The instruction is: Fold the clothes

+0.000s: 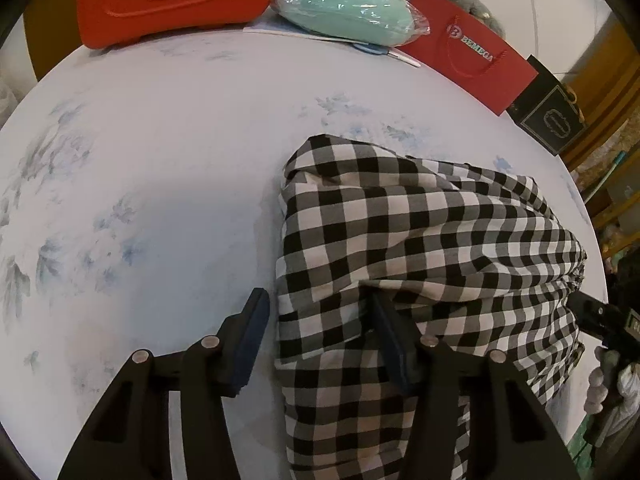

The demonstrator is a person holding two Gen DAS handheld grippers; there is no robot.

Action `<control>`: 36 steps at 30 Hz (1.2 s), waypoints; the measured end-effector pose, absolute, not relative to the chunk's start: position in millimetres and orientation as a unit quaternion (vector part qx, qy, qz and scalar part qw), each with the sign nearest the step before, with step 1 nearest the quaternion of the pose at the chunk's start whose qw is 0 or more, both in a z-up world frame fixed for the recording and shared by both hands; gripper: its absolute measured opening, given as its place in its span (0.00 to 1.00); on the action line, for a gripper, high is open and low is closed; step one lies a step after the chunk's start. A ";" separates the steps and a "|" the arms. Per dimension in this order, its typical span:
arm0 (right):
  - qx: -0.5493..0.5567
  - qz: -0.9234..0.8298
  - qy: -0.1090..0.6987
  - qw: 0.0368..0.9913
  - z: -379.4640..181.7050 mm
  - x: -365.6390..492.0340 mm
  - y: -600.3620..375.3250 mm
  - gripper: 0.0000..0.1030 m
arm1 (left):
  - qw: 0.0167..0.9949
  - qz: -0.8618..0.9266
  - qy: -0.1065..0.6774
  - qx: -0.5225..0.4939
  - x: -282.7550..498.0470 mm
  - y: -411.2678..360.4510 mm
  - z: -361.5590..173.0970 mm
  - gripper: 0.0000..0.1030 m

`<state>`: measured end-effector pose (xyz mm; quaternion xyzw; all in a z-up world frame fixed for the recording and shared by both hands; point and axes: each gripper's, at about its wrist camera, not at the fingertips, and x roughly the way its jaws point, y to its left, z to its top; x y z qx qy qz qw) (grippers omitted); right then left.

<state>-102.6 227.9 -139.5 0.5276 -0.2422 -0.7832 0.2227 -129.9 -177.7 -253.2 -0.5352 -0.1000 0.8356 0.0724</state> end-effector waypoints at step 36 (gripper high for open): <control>0.547 -0.755 -0.256 0.255 -149.9 -120.7 202.2 0.49 | 0.080 0.843 -0.079 -0.526 -126.8 -166.2 -232.4 0.11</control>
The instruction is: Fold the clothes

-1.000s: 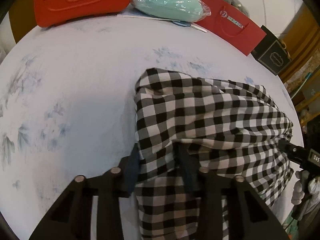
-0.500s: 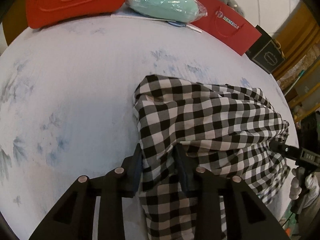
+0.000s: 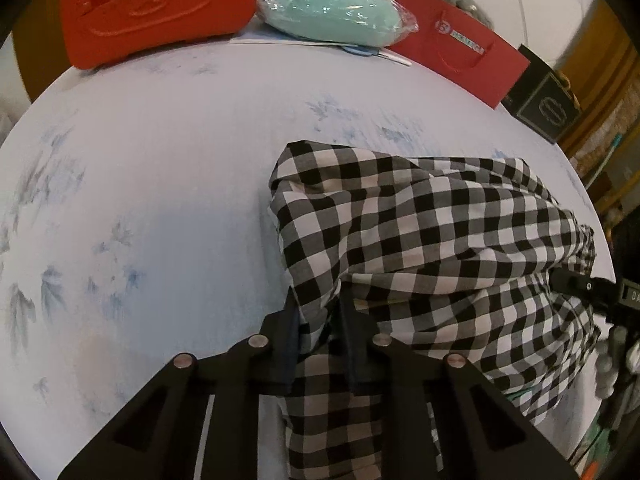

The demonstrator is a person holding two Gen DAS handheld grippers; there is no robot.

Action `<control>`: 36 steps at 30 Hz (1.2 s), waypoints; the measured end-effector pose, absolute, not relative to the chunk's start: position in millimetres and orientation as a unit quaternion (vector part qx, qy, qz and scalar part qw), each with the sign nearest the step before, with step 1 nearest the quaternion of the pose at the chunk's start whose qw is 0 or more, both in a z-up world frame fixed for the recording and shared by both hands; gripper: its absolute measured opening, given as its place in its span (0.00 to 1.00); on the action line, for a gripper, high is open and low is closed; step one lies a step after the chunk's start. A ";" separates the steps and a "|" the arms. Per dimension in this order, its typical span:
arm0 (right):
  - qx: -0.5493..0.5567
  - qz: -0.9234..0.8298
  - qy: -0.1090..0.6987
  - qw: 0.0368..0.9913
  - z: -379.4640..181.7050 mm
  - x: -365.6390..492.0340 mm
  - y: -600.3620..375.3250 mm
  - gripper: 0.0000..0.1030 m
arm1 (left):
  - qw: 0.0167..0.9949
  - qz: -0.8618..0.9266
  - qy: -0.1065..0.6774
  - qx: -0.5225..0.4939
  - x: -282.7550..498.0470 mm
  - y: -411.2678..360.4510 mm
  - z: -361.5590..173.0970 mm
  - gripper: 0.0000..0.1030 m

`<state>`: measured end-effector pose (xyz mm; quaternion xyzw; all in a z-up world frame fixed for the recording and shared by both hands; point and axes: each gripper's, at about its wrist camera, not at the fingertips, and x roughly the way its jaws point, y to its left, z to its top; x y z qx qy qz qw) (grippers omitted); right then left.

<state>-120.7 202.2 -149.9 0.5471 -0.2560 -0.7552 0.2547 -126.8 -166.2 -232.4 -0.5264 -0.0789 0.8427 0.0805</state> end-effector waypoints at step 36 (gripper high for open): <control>0.518 -0.693 -0.337 0.370 -153.0 -93.6 172.8 0.33 | 0.023 0.888 -0.019 -0.460 -86.8 -174.4 -136.1 0.04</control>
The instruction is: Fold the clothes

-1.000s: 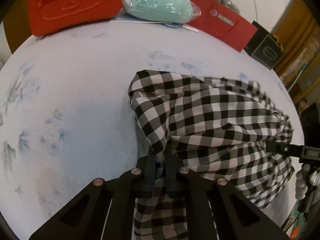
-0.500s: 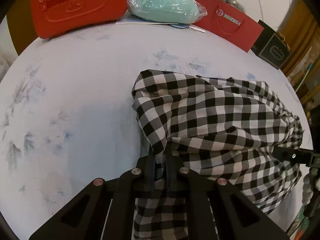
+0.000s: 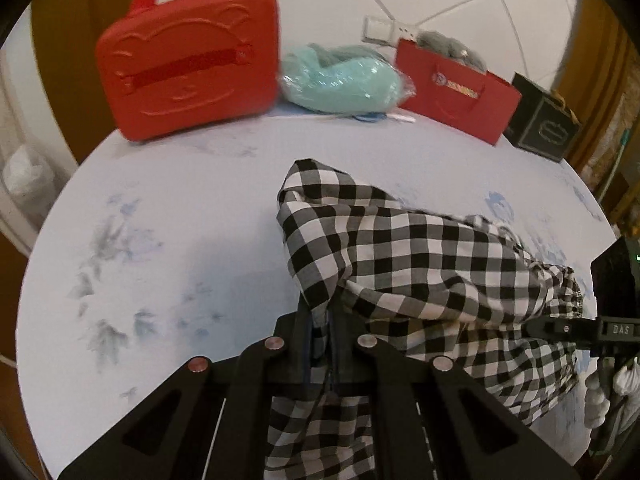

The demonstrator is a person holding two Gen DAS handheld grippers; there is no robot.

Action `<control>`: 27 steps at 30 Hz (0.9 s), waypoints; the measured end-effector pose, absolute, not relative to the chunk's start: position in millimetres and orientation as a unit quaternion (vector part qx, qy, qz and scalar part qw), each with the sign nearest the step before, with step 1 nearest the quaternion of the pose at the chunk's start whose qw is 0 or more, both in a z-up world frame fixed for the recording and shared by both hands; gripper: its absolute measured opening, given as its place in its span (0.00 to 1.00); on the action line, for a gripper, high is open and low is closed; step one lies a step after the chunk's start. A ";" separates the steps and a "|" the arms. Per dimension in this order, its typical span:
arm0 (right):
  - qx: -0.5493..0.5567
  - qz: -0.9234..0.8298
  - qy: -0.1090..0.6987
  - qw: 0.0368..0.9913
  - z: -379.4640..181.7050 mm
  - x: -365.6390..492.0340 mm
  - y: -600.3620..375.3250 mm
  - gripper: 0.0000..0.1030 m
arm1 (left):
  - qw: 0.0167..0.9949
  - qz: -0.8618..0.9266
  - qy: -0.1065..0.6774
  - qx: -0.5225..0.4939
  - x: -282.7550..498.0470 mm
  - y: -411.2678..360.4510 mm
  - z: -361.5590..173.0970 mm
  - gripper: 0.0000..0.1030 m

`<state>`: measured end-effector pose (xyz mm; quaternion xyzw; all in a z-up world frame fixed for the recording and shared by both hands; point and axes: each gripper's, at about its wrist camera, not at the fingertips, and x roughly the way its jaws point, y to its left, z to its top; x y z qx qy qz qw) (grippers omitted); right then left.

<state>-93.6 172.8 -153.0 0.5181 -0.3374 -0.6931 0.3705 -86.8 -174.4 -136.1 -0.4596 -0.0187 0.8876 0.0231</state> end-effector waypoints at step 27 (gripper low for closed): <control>0.508 -0.676 -0.250 0.471 -74.5 -184.5 -218.0 0.33 | -0.108 0.899 -0.050 -0.422 -171.4 -568.4 -76.7 0.05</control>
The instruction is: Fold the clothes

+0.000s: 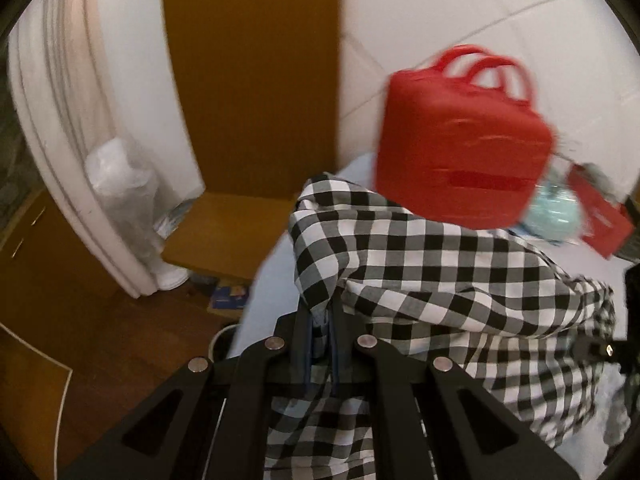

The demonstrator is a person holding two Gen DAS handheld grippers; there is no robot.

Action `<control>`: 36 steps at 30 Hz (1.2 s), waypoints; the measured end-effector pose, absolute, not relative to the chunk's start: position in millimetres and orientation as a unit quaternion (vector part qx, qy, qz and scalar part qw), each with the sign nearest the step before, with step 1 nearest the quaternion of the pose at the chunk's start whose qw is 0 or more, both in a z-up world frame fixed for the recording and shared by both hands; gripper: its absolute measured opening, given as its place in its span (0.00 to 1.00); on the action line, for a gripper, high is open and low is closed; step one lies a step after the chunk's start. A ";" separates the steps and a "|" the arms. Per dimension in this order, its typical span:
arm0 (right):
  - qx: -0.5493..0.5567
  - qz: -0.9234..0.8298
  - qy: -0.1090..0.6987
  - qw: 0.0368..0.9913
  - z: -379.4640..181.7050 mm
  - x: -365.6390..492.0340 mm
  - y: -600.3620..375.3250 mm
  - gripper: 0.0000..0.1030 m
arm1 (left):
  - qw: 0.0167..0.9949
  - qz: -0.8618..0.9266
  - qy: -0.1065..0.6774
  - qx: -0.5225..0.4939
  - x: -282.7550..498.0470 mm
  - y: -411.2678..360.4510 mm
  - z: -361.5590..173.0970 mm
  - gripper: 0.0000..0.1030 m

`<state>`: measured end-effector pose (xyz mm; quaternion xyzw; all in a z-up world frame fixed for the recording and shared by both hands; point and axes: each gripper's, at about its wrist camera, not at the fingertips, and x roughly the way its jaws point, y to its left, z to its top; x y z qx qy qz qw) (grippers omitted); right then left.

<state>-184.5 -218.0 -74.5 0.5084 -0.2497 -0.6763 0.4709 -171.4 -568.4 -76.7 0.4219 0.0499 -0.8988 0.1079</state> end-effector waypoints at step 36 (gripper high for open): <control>0.484 -0.798 -0.018 0.359 -66.6 -90.8 -233.9 1.00 | 0.088 -0.866 0.102 0.482 -85.3 -506.9 -139.4 0.63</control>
